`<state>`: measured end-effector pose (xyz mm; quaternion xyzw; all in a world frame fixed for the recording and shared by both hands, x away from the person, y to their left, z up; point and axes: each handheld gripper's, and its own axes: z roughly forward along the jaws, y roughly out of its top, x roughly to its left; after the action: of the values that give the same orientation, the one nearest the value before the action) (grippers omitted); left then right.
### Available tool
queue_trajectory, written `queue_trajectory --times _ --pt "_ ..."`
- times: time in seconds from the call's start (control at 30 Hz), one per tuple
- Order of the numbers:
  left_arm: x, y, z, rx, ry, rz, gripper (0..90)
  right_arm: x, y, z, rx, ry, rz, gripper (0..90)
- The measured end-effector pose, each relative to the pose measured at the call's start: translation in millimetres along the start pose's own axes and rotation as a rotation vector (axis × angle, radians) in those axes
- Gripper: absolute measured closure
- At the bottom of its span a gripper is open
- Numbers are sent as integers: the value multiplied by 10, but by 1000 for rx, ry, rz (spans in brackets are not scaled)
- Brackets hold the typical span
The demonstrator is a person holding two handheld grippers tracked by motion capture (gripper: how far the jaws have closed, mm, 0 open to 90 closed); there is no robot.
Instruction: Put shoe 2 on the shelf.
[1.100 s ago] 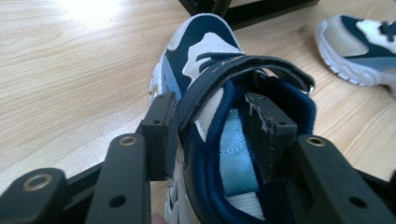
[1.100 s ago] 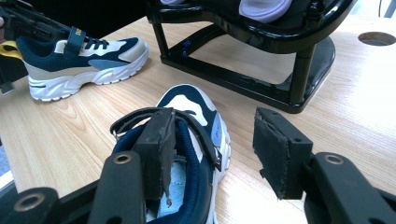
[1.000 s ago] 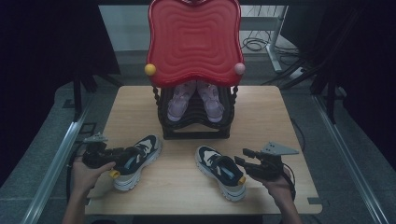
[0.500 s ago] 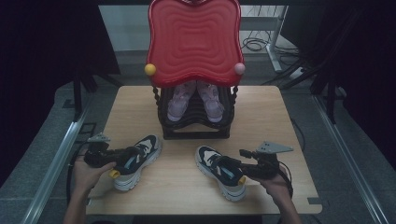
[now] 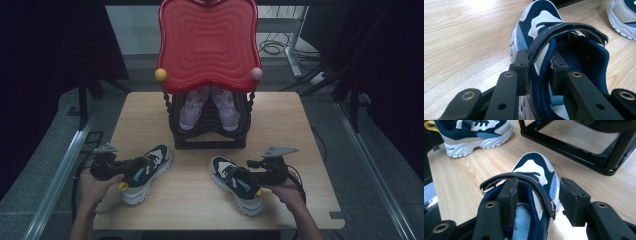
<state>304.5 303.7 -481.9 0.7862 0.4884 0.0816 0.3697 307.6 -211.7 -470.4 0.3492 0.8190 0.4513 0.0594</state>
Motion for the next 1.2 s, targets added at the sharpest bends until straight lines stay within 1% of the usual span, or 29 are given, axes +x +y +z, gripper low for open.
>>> queue_trajectory --times 0.1,0.17,0.27,0.5,0.73,0.87,0.97,1.07,1.2 --pt "-6 1 1 0 3 -2 726 -11 -17 33 30 6 1 547" --pt "-9 2 0 1 6 -2 726 -19 -32 37 32 3 1 567" --pt "-7 -2 0 -1 5 -5 727 -30 -52 53 44 14 6 592" --pt "-7 -7 1 -4 6 -7 728 -68 -51 96 91 36 35 627" --pt "-13 -14 0 -10 10 -11 731 -52 -26 100 114 17 44 675" --pt "-14 -21 -2 -16 10 -20 736 -36 -22 92 106 0 41 713" --pt "-17 -27 -5 -23 9 -28 738 -29 -27 80 99 -15 43 724" --pt "-55 -34 -15 -30 20 -18 739 -45 -52 51 73 -28 61 729" --pt "-104 -24 -55 -54 7 -11 741 -62 -100 -8 28 -49 75 731"
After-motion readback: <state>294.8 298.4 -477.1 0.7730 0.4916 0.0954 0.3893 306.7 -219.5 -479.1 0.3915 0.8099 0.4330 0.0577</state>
